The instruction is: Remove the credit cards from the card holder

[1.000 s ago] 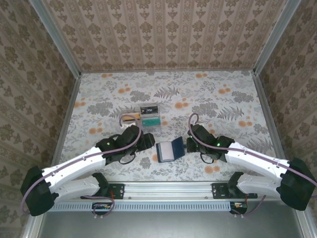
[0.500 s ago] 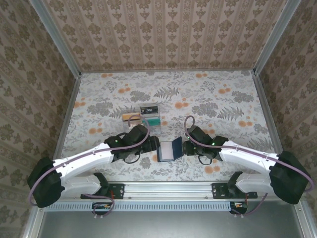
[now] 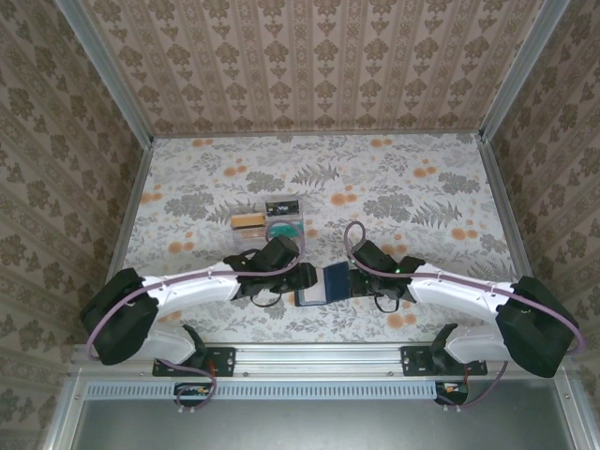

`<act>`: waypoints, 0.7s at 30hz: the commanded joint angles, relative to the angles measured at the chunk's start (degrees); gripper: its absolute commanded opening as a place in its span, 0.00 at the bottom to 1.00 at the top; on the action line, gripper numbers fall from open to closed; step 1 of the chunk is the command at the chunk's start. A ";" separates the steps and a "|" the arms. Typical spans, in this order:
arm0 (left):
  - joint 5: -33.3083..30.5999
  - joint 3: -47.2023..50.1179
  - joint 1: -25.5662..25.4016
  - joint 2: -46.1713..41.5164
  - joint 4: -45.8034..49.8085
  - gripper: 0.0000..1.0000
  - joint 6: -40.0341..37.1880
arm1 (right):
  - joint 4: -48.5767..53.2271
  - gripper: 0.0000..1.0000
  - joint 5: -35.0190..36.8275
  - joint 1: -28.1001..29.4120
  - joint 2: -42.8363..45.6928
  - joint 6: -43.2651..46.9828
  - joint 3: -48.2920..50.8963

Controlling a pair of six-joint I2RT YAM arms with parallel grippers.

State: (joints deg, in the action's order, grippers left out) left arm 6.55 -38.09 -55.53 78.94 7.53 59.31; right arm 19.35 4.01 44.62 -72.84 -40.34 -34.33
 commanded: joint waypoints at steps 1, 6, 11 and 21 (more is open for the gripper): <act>1.87 -2.49 -0.29 1.63 -0.86 0.57 0.11 | -1.19 0.00 -0.37 -0.22 -0.37 -0.35 0.92; 2.91 -2.60 -0.57 3.68 -1.84 0.57 0.10 | -1.63 0.00 -0.58 -0.19 -0.37 -0.53 1.41; 4.08 -3.30 -0.82 6.24 -2.61 0.57 0.27 | -2.16 0.00 -0.84 -0.24 -0.76 -0.67 1.49; 5.85 -3.01 -1.11 7.17 -6.86 0.58 0.16 | -2.87 0.00 -1.02 -0.20 -1.43 -0.64 1.45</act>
State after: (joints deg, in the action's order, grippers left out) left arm 10.44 -40.80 -56.23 85.58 4.38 59.33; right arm 17.61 3.79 44.62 -73.38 -40.56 -33.89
